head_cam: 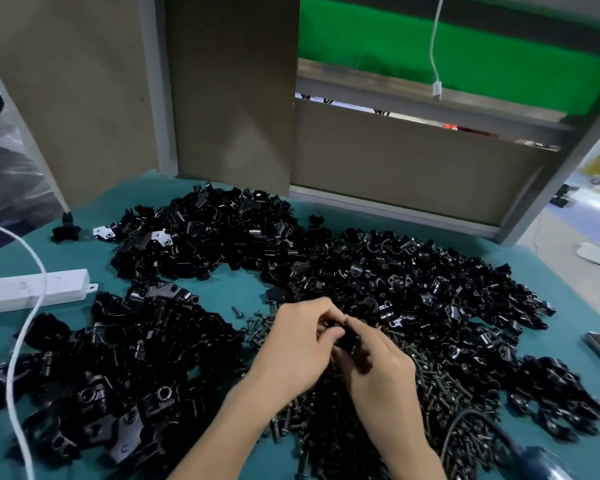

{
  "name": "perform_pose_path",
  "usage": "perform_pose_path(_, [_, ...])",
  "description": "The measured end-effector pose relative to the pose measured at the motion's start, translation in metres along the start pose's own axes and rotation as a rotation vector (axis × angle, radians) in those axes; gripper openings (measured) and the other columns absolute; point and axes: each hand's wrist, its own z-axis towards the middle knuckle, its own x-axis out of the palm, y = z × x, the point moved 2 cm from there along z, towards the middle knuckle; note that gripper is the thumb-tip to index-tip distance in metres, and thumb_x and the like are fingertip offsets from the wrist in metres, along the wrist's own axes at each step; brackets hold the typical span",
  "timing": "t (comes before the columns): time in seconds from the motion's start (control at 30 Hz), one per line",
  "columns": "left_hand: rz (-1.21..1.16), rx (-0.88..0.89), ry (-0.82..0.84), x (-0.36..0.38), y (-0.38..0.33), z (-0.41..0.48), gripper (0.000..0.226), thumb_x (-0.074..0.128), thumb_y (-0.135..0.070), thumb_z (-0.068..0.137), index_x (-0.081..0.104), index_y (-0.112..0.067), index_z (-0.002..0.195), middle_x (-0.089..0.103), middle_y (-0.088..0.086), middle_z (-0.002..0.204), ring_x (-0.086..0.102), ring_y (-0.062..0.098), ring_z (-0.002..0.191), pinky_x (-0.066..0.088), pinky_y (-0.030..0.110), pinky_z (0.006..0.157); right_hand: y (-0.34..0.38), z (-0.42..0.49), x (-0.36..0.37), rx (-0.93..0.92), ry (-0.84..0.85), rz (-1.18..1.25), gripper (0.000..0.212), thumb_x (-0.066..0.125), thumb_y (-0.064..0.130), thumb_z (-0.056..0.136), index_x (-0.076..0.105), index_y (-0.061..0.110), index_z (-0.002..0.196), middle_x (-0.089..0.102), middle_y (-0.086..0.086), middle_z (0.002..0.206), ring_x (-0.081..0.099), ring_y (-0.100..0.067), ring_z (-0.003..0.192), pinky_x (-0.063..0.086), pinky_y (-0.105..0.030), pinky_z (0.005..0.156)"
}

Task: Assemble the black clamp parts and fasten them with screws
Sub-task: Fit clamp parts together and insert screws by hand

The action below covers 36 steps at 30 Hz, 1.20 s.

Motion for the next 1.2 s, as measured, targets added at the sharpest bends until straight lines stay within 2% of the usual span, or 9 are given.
perform_pose_path(0.1, [-0.055,-0.029,0.037,0.0,0.002,0.001,0.014,0.07,-0.023,0.093,0.07,-0.037,0.09,0.07,-0.017,0.092,0.065,-0.008,0.084,0.054,0.013,0.077,-0.006,-0.002,-0.004,0.005,-0.003,-0.015,0.045,0.084,0.003,0.074,0.071,0.008,0.118,0.072,0.002,0.097,0.057,0.0,0.082,0.06,-0.033,0.073])
perform_pose_path(0.2, [0.033,0.026,0.029,-0.025,0.002,0.016,0.013,0.068,-0.026,0.094,0.067,-0.039,0.095,0.068,-0.021,0.093,0.064,-0.009,0.082,0.051,0.006,0.076,-0.008,-0.003,-0.012,-0.011,-0.051,-0.014,0.04,0.081,0.014,0.077,0.072,0.009,0.115,0.069,0.007,0.091,0.054,0.01,0.083,0.051,-0.01,0.074])
perform_pose_path(0.3, [0.537,-0.097,-0.029,-0.078,0.023,0.052,0.021,0.064,-0.034,0.097,0.066,-0.027,0.116,0.07,-0.001,0.106,0.067,0.011,0.089,0.056,0.026,0.08,-0.013,-0.004,-0.022,0.019,-0.117,0.038,0.041,0.074,0.025,0.077,0.072,0.008,0.114,0.062,0.014,0.087,0.055,0.018,0.089,0.042,0.002,0.075])
perform_pose_path(0.43, [1.023,-0.512,-0.079,-0.162,0.079,0.081,0.036,0.066,-0.047,0.093,0.065,-0.014,0.108,0.063,0.011,0.103,0.061,0.032,0.096,0.05,0.045,0.091,-0.02,-0.005,-0.029,0.03,-0.18,0.067,0.037,0.073,0.028,0.078,0.073,0.012,0.111,0.06,0.019,0.08,0.06,0.001,0.075,0.049,-0.009,0.068])
perform_pose_path(0.6, [0.907,-0.725,0.015,-0.209,0.154,0.08,0.055,0.07,-0.048,0.09,0.063,-0.001,0.118,0.062,0.02,0.128,0.06,0.037,0.115,0.049,0.045,0.099,-0.02,-0.005,-0.025,0.024,-0.163,0.096,0.038,0.074,0.031,0.078,0.072,0.016,0.113,0.059,0.023,0.082,0.061,-0.003,0.076,0.051,-0.014,0.068])
perform_pose_path(0.8, [0.74,-0.695,0.061,-0.203,0.161,0.093,0.061,0.076,-0.047,0.084,0.061,0.008,0.107,0.062,0.017,0.108,0.058,0.034,0.097,0.049,0.037,0.086,-0.024,-0.007,-0.024,0.027,-0.144,0.098,0.039,0.076,0.029,0.077,0.072,0.016,0.113,0.061,0.022,0.084,0.061,-0.002,0.075,0.05,-0.011,0.069])
perform_pose_path(0.97, [0.714,-0.668,-0.117,-0.2,0.168,0.091,0.048,0.081,-0.039,0.082,0.054,-0.001,0.072,0.06,0.015,0.084,0.056,0.033,0.084,0.047,0.035,0.074,-0.027,-0.007,-0.024,0.029,-0.149,0.1,0.04,0.076,0.029,0.078,0.071,0.016,0.115,0.067,0.013,0.088,0.063,-0.005,0.079,0.054,-0.021,0.07])
perform_pose_path(1.13, [0.699,-0.651,-0.178,-0.191,0.16,0.085,0.061,0.074,-0.04,0.088,0.05,0.005,0.121,0.062,0.028,0.111,0.06,0.043,0.103,0.051,0.043,0.082,-0.024,-0.007,-0.025,0.016,-0.156,0.102,0.039,0.076,0.029,0.078,0.071,0.018,0.115,0.062,0.023,0.087,0.061,0.0,0.078,0.052,-0.017,0.071])
perform_pose_path(1.2, [0.724,-0.606,-0.191,-0.184,0.154,0.082,0.052,0.072,-0.037,0.09,0.044,0.0,0.115,0.06,0.024,0.101,0.058,0.043,0.1,0.051,0.046,0.081,-0.024,-0.007,-0.026,0.012,-0.162,0.104,0.039,0.075,0.03,0.078,0.071,0.018,0.115,0.061,0.024,0.086,0.062,-0.002,0.077,0.052,-0.018,0.071])
